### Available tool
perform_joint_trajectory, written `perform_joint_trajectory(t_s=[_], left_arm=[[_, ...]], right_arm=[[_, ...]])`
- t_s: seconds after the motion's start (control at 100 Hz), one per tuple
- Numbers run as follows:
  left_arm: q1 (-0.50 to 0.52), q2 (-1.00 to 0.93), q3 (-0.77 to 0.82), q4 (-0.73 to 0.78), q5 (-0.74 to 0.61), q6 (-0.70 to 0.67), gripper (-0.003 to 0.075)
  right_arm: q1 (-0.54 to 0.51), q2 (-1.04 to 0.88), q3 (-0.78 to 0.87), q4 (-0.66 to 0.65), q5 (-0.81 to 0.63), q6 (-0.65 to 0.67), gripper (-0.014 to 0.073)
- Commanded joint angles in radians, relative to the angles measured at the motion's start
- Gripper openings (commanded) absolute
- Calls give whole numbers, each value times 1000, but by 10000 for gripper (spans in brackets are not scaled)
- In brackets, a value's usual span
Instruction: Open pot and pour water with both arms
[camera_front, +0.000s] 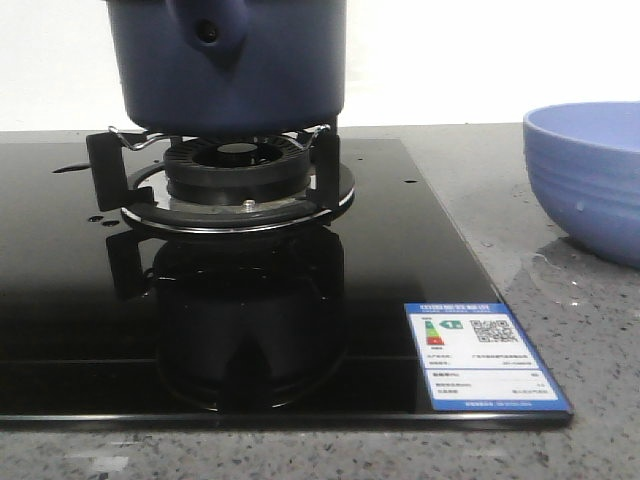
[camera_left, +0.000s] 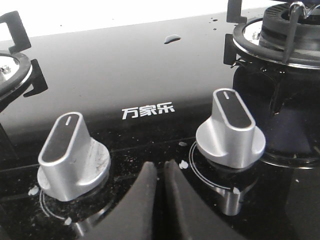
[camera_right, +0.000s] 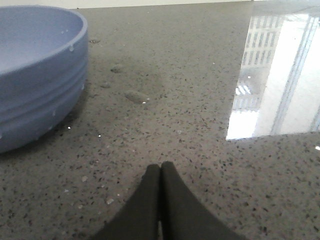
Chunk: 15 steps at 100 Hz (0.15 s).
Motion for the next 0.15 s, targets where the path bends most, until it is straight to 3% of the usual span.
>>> perform_joint_trajectory(t_s=[0.0, 0.14], left_arm=[[2, -26, 28, -16, -41, -9, -20], [2, -26, 28, -16, -41, -9, -20]], right_arm=[[-8, -14, 27, 3, -17, -1, -64], [-8, -14, 27, 3, -17, -1, -64]])
